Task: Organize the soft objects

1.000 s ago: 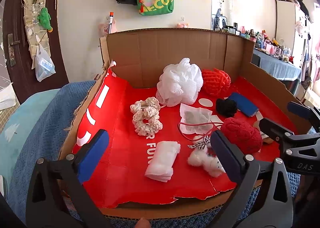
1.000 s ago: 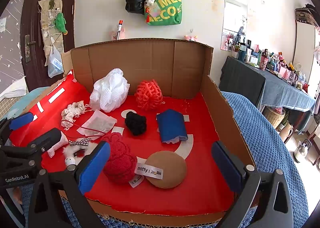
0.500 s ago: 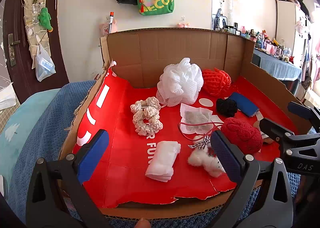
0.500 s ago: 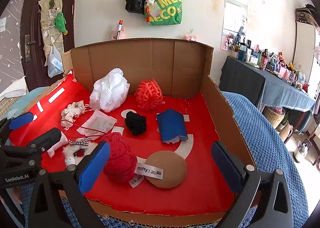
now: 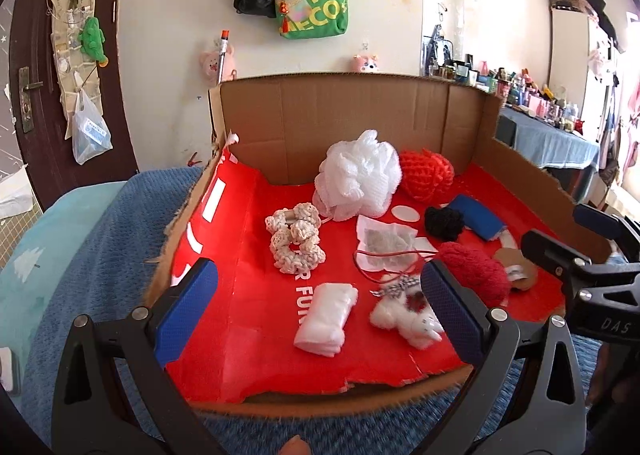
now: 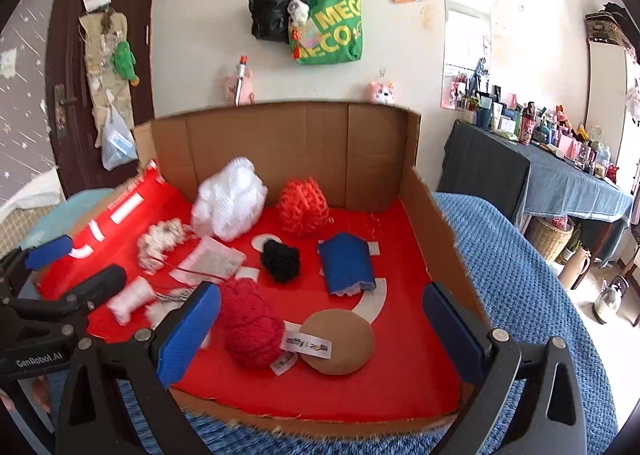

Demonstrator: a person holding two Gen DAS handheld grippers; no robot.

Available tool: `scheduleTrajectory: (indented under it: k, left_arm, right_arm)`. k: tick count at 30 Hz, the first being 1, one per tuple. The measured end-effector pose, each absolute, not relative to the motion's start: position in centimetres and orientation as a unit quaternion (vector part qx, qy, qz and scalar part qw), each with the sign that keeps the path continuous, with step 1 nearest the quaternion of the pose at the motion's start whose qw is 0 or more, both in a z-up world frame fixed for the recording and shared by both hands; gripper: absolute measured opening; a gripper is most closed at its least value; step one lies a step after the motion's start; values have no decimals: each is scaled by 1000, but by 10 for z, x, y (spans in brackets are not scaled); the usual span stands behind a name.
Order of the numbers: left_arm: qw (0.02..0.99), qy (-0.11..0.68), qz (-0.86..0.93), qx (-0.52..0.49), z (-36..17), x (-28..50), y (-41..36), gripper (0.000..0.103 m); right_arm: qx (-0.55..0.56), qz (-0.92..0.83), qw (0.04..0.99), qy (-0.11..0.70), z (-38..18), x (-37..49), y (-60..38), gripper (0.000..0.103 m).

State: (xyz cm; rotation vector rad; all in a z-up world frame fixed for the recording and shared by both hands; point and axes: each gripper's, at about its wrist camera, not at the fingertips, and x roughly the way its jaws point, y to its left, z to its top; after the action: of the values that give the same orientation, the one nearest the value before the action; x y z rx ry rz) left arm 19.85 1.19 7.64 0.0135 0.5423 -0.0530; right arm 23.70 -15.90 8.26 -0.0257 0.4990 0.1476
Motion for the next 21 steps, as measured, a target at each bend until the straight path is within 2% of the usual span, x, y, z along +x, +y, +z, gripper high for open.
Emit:
scheduleTrajectory:
  k: [11,21]
  left_arm:
    - [967,254,-22,2,108,140,18,103]
    - [945,324,-33,-17,82,115,14,103]
  right_arm:
    - [-26,86,970,227,114,175,-157,103]
    - [-14,77,944,320,75,155,-165,103]
